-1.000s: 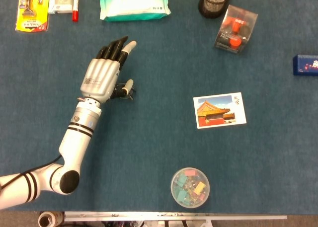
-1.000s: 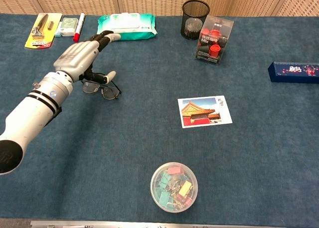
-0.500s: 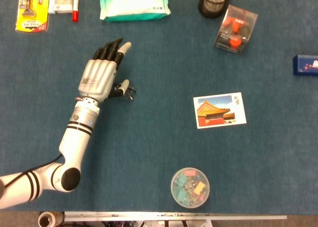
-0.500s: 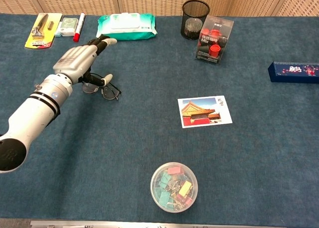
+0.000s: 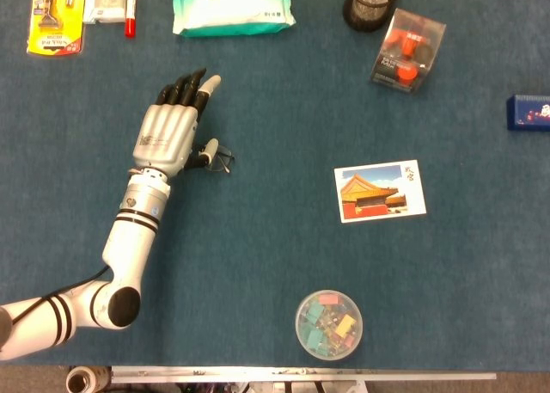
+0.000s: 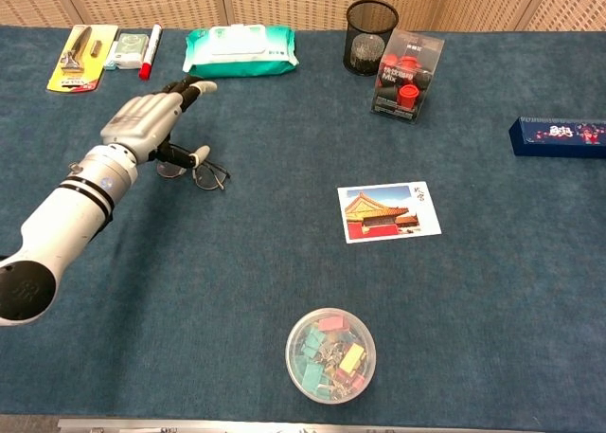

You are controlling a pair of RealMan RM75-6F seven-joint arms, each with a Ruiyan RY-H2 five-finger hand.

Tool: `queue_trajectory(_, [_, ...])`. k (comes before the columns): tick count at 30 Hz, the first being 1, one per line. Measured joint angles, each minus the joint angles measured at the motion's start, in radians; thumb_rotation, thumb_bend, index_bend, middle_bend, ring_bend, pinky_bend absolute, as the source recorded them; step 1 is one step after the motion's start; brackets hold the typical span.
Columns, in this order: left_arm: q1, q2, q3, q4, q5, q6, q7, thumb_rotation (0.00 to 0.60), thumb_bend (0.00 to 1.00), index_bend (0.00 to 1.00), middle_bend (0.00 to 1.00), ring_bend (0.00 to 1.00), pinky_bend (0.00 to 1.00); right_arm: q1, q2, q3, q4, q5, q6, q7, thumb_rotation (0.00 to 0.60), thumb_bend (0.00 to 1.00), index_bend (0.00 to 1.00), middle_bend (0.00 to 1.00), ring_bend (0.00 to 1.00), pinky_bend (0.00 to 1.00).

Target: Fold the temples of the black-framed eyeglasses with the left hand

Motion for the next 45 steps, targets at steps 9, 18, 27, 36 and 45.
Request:
queue_trajectory(9, [-0.004, -0.011, 0.002, 0.024, -0.013, -0.02, 0.001, 0.6, 0.36, 0.07, 0.0, 0.0, 0.1, 0.0, 0.001, 0.0, 0.001, 0.001, -0.002, 0.001, 0.6, 0.6, 0.58, 0.52, 0.42, 0.66])
queue_trajectory(18, [-0.005, -0.021, 0.004, 0.044, -0.018, -0.031, -0.001, 0.6, 0.36, 0.07, 0.0, 0.0, 0.1, -0.002, 0.001, 0.0, 0.002, 0.002, 0.0, 0.001, 0.6, 0.6, 0.58, 0.52, 0.42, 0.66])
queue_trajectory(27, [-0.006, -0.029, 0.006, 0.06, -0.023, -0.043, -0.004, 0.6, 0.36, 0.07, 0.0, 0.0, 0.1, -0.004, -0.001, -0.001, 0.004, 0.002, 0.001, 0.001, 0.6, 0.6, 0.58, 0.52, 0.42, 0.66])
queue_trajectory(36, [-0.005, -0.034, 0.005, 0.072, -0.028, -0.05, -0.01, 0.6, 0.36, 0.07, 0.0, 0.0, 0.1, -0.005, -0.001, -0.001, 0.003, 0.003, 0.001, -0.001, 0.6, 0.6, 0.58, 0.52, 0.42, 0.66])
queue_trajectory(45, [-0.004, -0.039, 0.007, 0.081, -0.029, -0.057, -0.013, 0.6, 0.36, 0.07, 0.0, 0.0, 0.1, -0.005, -0.001, -0.001, 0.002, 0.003, 0.001, -0.003, 0.6, 0.6, 0.58, 0.52, 0.42, 0.66])
